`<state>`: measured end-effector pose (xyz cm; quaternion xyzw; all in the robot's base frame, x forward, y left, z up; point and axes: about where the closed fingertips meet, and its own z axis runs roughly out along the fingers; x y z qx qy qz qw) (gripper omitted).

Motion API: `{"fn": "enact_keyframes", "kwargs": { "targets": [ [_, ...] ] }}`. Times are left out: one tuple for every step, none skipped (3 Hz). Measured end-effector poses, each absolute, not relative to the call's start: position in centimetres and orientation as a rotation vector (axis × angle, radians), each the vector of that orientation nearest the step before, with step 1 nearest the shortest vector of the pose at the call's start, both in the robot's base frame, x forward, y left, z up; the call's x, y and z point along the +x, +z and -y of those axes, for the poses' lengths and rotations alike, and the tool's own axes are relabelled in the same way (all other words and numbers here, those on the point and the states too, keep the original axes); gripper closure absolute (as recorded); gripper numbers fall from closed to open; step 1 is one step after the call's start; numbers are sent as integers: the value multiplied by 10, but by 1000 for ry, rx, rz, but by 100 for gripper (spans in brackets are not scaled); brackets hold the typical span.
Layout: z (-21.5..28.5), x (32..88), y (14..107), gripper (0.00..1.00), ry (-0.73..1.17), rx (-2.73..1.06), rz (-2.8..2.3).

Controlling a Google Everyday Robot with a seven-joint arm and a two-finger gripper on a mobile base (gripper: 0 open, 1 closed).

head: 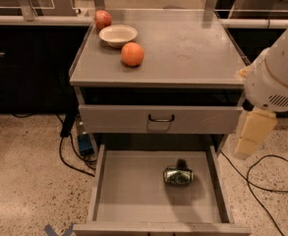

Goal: Pick green can from middle drawer and place on counter

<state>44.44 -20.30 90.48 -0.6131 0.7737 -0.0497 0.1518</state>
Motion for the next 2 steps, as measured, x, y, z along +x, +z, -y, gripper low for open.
{"fn": "enact_keyframes", "kwargs": {
  "targets": [
    [200, 450, 853, 0, -109, -1770, -2220],
    [199, 459, 798, 0, -59, -1781, -2230]
  ]
}}
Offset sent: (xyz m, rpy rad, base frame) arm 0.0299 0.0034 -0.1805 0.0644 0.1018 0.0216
